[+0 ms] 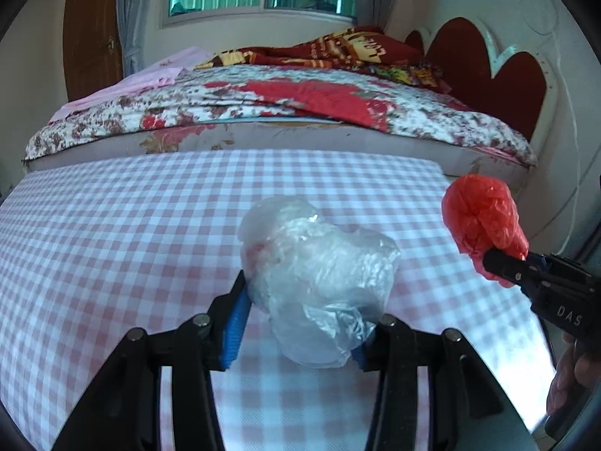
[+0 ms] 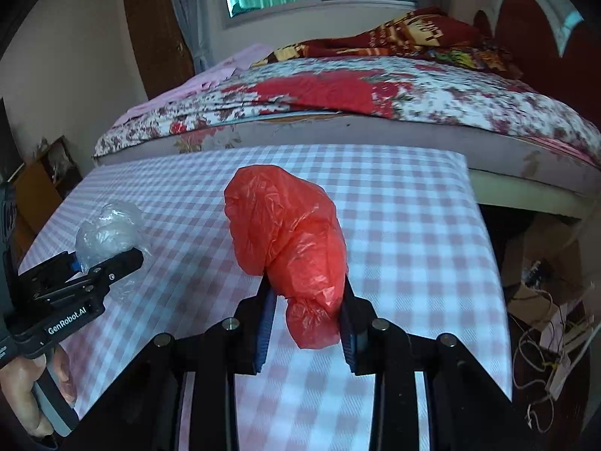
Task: Collect trash
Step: 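Lift both bags and carry them over the black bin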
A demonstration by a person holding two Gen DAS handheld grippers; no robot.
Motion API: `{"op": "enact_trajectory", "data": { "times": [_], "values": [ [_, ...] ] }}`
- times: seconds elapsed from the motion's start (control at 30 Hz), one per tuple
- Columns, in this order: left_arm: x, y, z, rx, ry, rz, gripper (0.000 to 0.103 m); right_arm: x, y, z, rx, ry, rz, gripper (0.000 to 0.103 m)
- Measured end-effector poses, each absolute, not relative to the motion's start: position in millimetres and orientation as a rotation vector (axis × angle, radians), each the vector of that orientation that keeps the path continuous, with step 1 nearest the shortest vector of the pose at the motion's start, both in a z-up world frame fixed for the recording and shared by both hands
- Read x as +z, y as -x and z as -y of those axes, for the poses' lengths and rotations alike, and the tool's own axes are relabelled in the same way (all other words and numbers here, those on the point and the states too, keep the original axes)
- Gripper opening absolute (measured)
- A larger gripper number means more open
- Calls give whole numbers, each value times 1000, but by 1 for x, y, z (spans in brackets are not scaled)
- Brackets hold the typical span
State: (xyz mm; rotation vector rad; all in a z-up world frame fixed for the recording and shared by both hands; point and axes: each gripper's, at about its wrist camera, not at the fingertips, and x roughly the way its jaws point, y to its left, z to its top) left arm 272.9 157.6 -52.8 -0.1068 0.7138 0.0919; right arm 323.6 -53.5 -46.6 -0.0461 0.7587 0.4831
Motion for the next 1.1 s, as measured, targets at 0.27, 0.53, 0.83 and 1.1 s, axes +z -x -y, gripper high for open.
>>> {"op": "enact_trajectory", "data": {
  "times": [0.27, 0.53, 0.83, 1.1],
  "values": [
    [-32, -234, -118, 42, 88, -666, 46, -23, -275, 97, 443, -4, -712, 32],
    [-16, -208, -88, -5, 54, -643, 46, -3, -231, 127, 416, -17, -663, 32],
    [-2, -173, -44, -69, 5, -613, 46, 13, -186, 170, 370, -62, -615, 32],
    [11, -145, -6, -131, -27, -584, 46, 22, -139, 219, 316, -109, -579, 32]
  ]
}}
